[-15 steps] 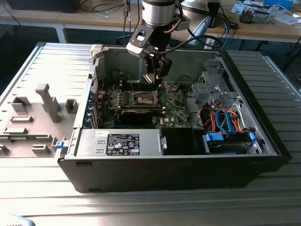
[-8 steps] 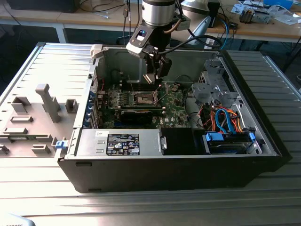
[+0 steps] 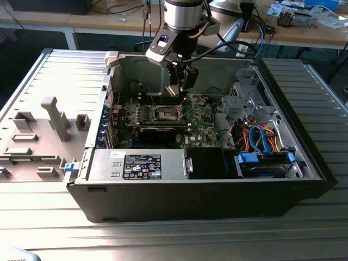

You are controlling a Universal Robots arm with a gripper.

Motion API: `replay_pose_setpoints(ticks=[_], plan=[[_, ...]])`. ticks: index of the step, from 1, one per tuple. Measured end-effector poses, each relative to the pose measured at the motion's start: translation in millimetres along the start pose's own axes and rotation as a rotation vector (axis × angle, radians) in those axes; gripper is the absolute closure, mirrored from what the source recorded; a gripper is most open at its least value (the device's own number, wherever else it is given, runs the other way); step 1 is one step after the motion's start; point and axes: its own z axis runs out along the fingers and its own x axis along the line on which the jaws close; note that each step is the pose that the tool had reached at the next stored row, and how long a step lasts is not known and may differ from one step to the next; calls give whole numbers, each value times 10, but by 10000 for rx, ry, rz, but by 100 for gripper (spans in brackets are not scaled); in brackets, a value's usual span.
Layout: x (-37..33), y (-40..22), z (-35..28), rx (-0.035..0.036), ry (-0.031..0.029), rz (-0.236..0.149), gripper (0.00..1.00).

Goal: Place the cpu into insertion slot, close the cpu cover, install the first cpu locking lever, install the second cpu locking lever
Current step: 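Place the cpu into insertion slot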

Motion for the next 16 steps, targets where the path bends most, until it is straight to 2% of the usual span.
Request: replay_pose_setpoints(ticks=[16], plan=[[0, 0, 0, 1, -5, 157, 45]])
